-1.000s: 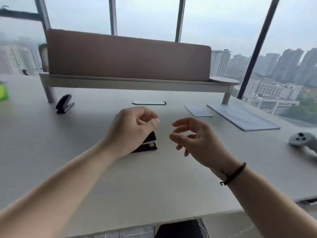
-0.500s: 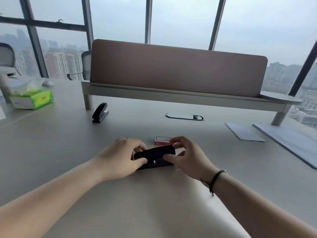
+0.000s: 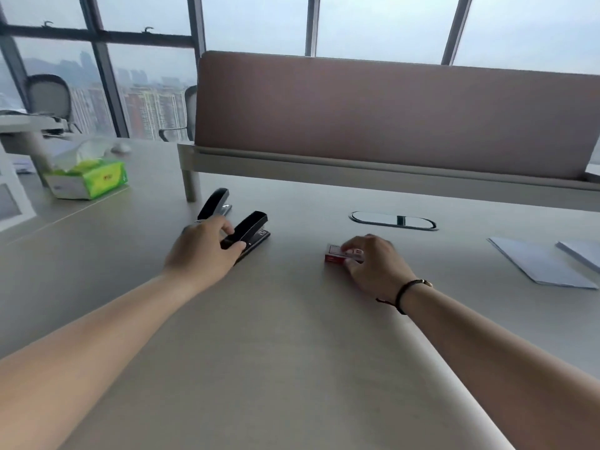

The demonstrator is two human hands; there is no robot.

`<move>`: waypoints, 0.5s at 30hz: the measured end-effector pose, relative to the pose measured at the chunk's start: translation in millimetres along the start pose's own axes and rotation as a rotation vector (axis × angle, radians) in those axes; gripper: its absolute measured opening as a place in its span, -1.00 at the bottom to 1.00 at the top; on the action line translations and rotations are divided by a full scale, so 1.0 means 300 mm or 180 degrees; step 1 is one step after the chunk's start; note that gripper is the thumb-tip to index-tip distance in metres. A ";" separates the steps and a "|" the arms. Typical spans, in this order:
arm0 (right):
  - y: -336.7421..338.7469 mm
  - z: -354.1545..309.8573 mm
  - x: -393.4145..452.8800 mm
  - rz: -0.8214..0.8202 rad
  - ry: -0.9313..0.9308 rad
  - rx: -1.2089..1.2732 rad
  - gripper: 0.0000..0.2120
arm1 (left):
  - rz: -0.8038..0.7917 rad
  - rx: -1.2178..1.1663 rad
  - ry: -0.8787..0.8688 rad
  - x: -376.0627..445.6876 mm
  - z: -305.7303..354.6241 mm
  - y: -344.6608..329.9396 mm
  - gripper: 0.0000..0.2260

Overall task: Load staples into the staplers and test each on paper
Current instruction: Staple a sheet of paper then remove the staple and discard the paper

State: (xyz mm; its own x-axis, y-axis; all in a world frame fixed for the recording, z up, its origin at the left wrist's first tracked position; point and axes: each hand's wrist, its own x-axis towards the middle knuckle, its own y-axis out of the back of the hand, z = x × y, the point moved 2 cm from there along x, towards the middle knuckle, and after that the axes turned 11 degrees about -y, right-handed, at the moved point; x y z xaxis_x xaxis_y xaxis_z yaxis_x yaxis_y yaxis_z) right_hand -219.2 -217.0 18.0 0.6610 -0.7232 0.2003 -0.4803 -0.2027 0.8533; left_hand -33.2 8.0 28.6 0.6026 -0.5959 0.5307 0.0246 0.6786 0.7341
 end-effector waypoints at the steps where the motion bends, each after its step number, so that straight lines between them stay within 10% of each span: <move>1: -0.011 -0.001 0.031 0.0043 -0.0015 0.0011 -0.74 | 0.0080 0.0069 0.0004 0.027 -0.013 -0.019 -0.81; 15: -0.146 -0.015 0.403 0.0448 -0.0203 0.0083 -0.71 | 0.0414 0.1112 -0.0044 0.245 -0.120 -0.152 -0.76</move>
State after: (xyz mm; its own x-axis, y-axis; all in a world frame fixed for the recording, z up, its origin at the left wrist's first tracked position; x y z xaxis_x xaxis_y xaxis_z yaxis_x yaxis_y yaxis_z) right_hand -115.7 -292.7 6.9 0.5485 -0.7859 0.2853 -0.5809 -0.1128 0.8061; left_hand 38.6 -51.2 19.0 0.5721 -0.5217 0.6329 -0.3265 0.5630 0.7592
